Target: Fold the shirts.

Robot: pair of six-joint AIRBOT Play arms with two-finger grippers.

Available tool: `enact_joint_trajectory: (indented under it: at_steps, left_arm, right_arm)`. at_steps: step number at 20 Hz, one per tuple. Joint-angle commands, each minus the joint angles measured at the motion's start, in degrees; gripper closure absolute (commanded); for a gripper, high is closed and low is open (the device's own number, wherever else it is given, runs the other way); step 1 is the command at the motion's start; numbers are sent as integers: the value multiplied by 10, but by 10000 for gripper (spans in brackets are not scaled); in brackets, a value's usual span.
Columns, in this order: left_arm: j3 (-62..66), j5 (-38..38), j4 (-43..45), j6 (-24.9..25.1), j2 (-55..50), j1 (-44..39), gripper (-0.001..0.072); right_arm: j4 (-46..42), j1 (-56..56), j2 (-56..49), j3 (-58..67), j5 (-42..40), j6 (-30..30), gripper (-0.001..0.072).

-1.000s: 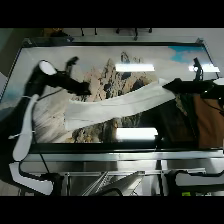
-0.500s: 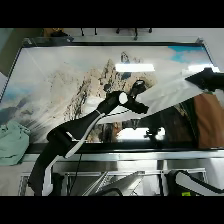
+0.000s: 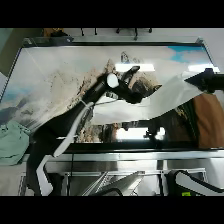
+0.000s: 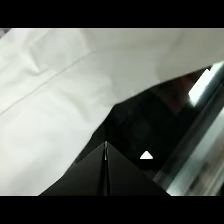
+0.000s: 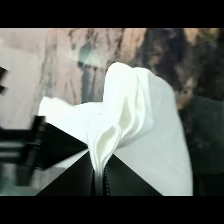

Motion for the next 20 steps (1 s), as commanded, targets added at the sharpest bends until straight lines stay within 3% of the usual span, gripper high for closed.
enact_joint_trajectory:
  at_steps: [1, 7, 12, 13, 14, 15, 17, 20]
  left_arm:
    - [0, -145, -58, 39, 124, 95, 690]
    - [0, -172, -101, 38, 282, 222, 690]
    - [0, -173, -101, 38, 324, 242, 690]
    - [-1, -177, -101, 38, 325, 237, 690]
    - [-2, -181, -101, 38, 325, 231, 690]
    - [-11, -181, -104, 38, 328, 227, 689]
    - [-38, -181, -105, 38, 333, 216, 690]
    - [-97, -165, -104, 38, 354, 217, 690]
  right_arm:
    - [50, 80, -11, 0, -28, 4, 695]
    - [51, 377, -104, 0, -222, 0, 695]
    - [56, 627, -289, 0, -460, -104, 684]
    - [59, 662, -320, 0, -524, -121, 548]
    - [58, 683, -338, 0, -572, -129, 260]
    - [58, 689, -345, 0, -596, -130, 62]
    - [57, 668, -331, 0, -579, -130, 68]
    - [53, 579, -272, 0, -468, -129, 69]
